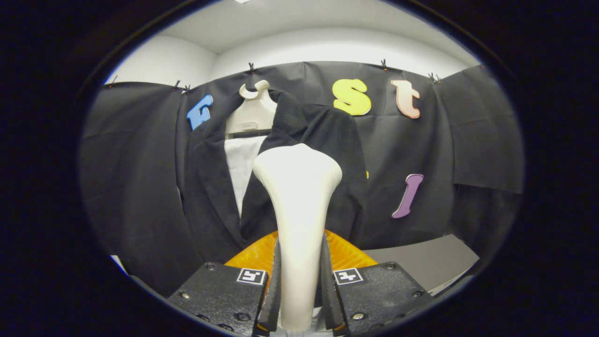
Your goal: Iron the clothes twice with a garment steamer, once on the left side and once on the right side.
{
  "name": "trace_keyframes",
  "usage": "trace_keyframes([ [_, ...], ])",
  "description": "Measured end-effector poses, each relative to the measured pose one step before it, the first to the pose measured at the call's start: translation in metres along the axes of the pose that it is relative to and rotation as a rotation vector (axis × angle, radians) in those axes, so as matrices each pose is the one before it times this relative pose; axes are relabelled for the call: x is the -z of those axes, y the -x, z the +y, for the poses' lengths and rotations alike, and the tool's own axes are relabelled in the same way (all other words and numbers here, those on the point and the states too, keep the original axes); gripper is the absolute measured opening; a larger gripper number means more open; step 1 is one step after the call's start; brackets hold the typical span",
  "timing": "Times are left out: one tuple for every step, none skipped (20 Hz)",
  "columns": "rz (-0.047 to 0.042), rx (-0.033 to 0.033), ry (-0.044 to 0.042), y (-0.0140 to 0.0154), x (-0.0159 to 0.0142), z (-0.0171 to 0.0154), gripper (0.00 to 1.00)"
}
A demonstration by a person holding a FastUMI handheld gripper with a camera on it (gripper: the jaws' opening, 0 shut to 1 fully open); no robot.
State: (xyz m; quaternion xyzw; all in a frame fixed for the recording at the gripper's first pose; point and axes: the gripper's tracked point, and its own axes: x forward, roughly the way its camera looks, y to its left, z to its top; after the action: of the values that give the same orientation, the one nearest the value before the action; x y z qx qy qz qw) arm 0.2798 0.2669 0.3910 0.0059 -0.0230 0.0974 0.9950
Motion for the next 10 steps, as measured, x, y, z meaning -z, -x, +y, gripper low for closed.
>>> trace_keyframes([
  [0.00900,0.00605,0.00422,-0.00134,0.00537,-0.00147,0.40],
  [0.00812,0.00374,0.00222,0.00187,0.00748,-0.00174,0.40],
  [0.00670,0.00367,0.00284,0.00232,0.00658,-0.00152,0.40],
  [0.00846,0.00208,0.00560,0.00338,0.00695,-0.00135,0.40],
  [0.00886,0.00242,-0.00010,0.00138,0.00638,-0.00044,0.40],
  [0.00971,-0.00020,0.00060,0.00079,0.00706,-0.00040,0.40],
  [0.00769,0.00317,-0.00131,0.00010,0.00616,-0.00045,0.40],
  [0.00921,0.00044,0.00181,0.00139,0.00649,-0.00025,0.40],
  [0.00639,-0.00131,0.00138,0.00136,0.00571,0.00028,0.40],
  [0.00847,0.00068,0.00481,0.00175,0.00677,0.00043,0.39],
])
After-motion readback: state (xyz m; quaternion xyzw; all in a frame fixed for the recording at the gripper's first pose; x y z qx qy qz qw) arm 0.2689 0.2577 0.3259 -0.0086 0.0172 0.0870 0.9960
